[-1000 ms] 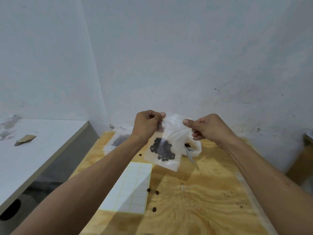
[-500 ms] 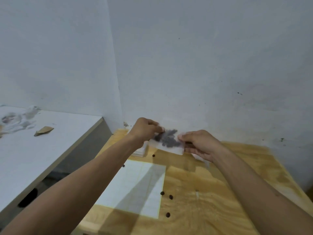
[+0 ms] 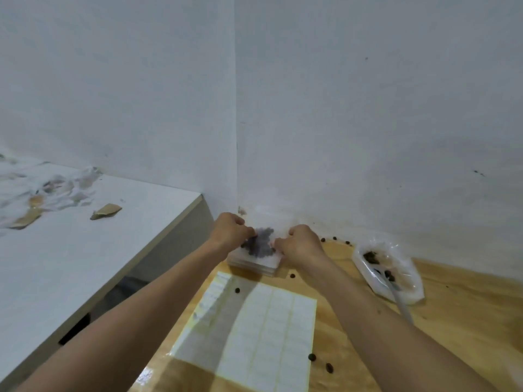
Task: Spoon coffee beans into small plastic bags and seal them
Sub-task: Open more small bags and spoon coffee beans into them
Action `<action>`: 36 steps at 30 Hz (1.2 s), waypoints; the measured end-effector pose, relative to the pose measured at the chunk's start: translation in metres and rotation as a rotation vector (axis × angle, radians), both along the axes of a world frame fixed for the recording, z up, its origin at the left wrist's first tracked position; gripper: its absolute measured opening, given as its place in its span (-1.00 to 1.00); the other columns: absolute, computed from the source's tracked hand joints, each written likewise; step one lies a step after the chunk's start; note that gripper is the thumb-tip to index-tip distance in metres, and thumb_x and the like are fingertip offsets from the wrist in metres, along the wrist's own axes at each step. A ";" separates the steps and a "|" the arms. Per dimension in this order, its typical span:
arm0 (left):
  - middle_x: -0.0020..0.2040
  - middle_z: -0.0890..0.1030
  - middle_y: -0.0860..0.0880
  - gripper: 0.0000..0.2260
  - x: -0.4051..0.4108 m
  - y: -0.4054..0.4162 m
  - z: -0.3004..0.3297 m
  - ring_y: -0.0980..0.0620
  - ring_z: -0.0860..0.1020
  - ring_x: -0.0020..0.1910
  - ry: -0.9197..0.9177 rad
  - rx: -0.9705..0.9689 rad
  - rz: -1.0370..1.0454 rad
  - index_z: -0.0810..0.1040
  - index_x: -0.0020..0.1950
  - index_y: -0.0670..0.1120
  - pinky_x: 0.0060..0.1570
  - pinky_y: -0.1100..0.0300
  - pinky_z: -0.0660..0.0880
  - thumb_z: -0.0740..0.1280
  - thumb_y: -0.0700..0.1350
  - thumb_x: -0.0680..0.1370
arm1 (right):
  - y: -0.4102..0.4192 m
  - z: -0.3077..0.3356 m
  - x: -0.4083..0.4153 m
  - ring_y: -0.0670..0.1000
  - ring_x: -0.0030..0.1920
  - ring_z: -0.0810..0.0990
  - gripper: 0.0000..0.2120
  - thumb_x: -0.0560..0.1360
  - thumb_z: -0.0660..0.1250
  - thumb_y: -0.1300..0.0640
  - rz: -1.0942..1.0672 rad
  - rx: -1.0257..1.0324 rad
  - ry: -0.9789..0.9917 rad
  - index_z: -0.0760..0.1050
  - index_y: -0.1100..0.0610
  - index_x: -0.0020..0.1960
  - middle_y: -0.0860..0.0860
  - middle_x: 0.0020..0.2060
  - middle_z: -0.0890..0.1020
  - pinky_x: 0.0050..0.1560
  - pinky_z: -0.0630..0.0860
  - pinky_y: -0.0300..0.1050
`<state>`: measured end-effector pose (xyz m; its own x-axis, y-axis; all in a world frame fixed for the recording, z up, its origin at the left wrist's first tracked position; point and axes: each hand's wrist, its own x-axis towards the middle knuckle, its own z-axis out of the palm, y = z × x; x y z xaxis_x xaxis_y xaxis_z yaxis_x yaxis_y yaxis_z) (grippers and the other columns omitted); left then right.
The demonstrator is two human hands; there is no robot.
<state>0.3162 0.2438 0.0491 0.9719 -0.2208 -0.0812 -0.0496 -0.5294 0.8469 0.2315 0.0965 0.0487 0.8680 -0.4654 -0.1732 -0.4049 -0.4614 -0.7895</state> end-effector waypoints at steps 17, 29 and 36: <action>0.37 0.52 -0.17 -0.48 -0.008 0.000 -0.002 -0.15 0.55 0.26 -0.098 0.045 0.038 0.43 0.48 -0.16 0.27 -0.03 0.49 0.40 0.02 0.58 | -0.020 0.014 -0.009 0.02 -0.30 0.51 -0.74 0.60 0.31 -0.02 0.063 -0.104 -0.047 0.39 0.05 -0.20 -0.02 -0.28 0.38 -0.34 0.30 -0.13; 0.03 0.64 -0.02 -0.76 -0.137 -0.124 0.050 0.09 0.59 -0.13 -0.436 -0.154 -0.268 0.60 0.26 -0.12 -0.01 0.15 0.52 0.30 -0.13 0.61 | -0.135 0.085 -0.160 0.16 -0.07 0.72 -0.77 0.56 0.36 0.11 -0.145 -0.275 -0.138 0.68 0.27 -0.01 -0.22 -0.16 0.65 0.04 0.67 0.21; 0.09 0.64 -0.03 -0.71 -0.232 -0.210 0.023 0.00 0.61 0.01 -0.362 0.015 -0.725 0.58 0.29 -0.13 -0.07 0.18 0.49 0.38 -0.08 0.58 | -0.204 0.068 -0.281 0.10 -0.13 0.72 -0.81 0.50 0.48 0.08 -0.252 -0.403 0.283 0.74 0.18 0.00 0.11 -0.05 0.75 -0.07 0.71 0.01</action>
